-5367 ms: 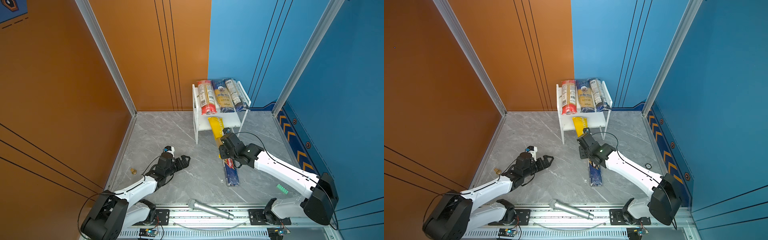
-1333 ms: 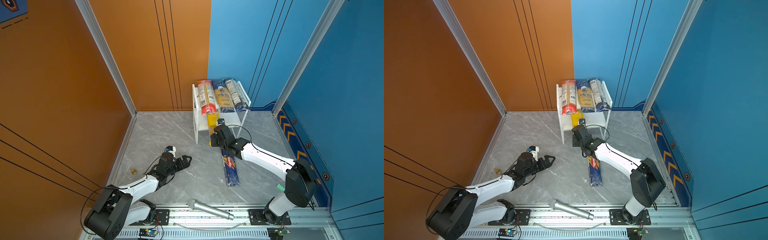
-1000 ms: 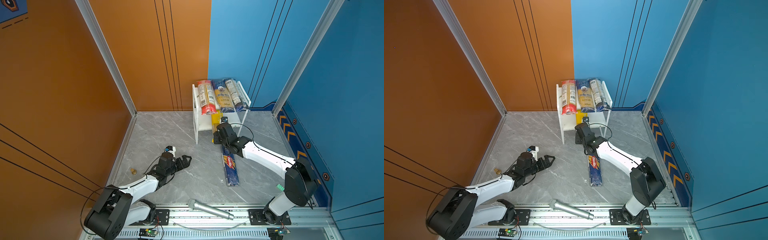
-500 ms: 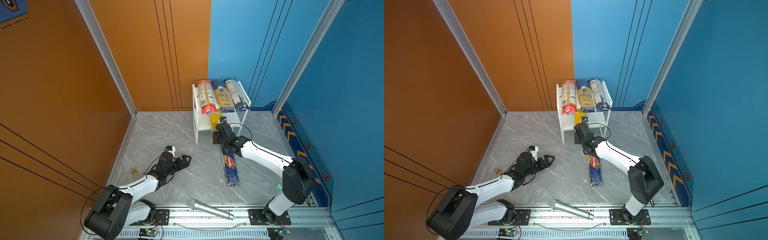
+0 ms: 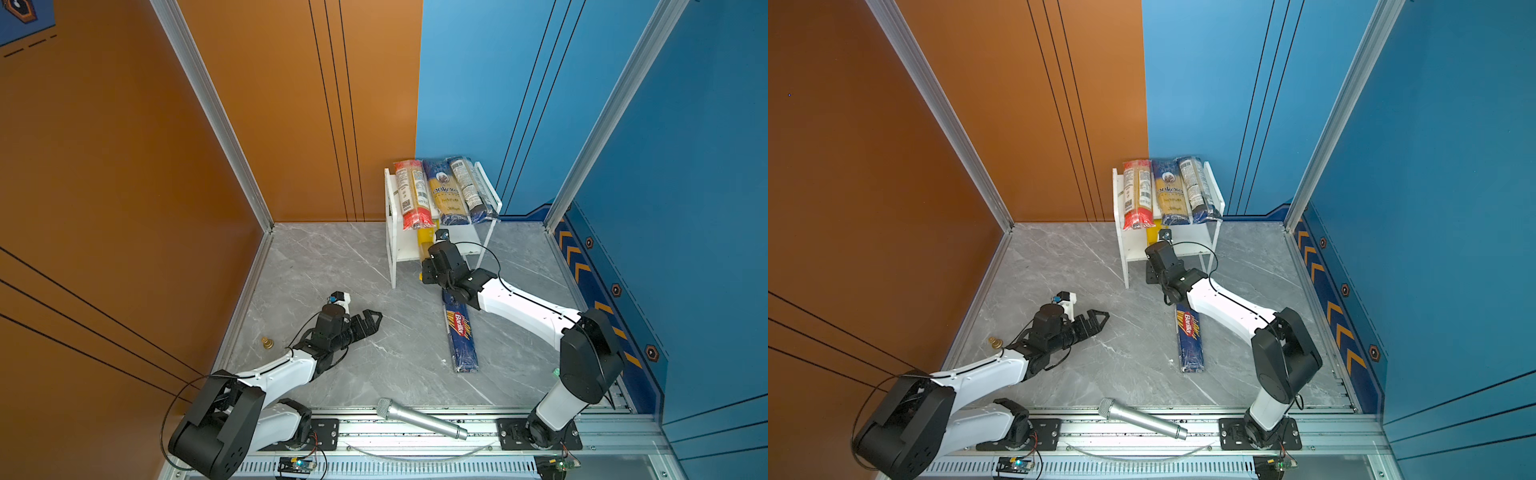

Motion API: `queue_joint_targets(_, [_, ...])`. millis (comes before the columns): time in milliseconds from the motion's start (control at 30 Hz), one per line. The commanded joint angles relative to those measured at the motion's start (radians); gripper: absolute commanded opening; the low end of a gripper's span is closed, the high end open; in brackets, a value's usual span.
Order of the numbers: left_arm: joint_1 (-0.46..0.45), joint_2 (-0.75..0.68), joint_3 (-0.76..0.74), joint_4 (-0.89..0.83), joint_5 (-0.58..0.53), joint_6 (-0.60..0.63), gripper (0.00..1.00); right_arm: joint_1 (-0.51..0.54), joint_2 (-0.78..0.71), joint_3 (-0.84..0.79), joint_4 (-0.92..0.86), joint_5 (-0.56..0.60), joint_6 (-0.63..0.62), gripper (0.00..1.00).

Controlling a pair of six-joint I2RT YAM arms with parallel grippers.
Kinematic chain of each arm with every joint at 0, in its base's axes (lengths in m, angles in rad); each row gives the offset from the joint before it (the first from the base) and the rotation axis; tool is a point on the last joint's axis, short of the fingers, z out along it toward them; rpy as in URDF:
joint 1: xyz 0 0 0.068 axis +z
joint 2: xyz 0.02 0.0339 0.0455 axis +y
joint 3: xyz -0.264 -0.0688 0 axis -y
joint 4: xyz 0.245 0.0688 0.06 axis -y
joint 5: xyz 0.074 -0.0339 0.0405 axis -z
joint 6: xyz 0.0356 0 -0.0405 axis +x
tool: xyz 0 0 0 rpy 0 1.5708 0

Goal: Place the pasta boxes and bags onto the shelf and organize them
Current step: 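Push the Pastatime pack's far end onto the lower tier with the right gripper, then slide the Pastatime pack farther into the lower tier with the right gripper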

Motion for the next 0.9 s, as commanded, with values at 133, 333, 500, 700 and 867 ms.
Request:
queue_joint_targets(133, [0.010,-0.011,-0.010,0.007,0.017,0.005,0.98,-0.004,-0.010,0.091,0.148,0.038,-0.045,0.10])
queue_joint_targets(333, [0.012,-0.011,-0.009,0.006,0.020,0.005,0.98,-0.008,0.005,0.106,0.156,0.039,-0.049,0.10])
queue_joint_targets(500, [0.013,-0.014,-0.014,0.007,0.020,0.005,0.98,-0.011,0.022,0.114,0.166,0.041,-0.051,0.13])
queue_joint_targets(700, [0.016,-0.022,-0.020,0.006,0.016,0.006,0.98,-0.013,0.042,0.118,0.172,0.044,-0.053,0.16])
queue_joint_targets(867, [0.020,-0.024,-0.021,0.006,0.017,0.007,0.98,-0.016,0.048,0.116,0.171,0.049,-0.053,0.20])
